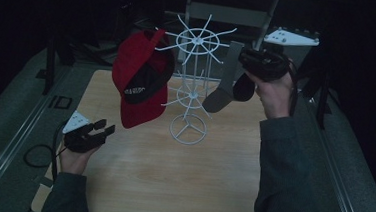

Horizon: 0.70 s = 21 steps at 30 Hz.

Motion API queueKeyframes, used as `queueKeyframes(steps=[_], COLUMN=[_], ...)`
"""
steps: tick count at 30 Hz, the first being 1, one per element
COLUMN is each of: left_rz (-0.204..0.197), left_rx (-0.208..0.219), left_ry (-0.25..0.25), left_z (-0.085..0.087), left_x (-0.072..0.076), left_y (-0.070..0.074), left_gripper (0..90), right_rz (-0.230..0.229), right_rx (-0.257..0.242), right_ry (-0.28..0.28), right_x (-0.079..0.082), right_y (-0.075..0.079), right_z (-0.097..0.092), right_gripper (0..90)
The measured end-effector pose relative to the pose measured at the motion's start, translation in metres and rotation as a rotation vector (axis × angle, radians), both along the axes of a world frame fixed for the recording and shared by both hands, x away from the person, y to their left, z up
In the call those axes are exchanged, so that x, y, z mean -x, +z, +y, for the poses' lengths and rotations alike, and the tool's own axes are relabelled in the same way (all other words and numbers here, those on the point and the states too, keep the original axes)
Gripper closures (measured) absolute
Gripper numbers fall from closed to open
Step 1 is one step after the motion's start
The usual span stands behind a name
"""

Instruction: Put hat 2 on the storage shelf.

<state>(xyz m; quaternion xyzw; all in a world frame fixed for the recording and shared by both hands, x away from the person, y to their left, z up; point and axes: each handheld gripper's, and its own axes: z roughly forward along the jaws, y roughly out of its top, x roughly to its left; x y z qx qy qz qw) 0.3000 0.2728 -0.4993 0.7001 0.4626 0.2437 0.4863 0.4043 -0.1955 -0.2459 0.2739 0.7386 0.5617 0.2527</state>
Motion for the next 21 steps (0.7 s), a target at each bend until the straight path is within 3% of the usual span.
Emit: queueKeyframes(steps=[21], left_rz=[0.001], left_rx=[0.0], left_ry=[0.002], left_z=[0.0], left_x=[0.0], left_y=[0.0], left_gripper=[55.0], right_rz=[0.002], right_rx=[-0.034], right_ry=[-0.048], right_x=[0.004], right_y=[-0.012], right_z=[-0.022], right_gripper=[57.1])
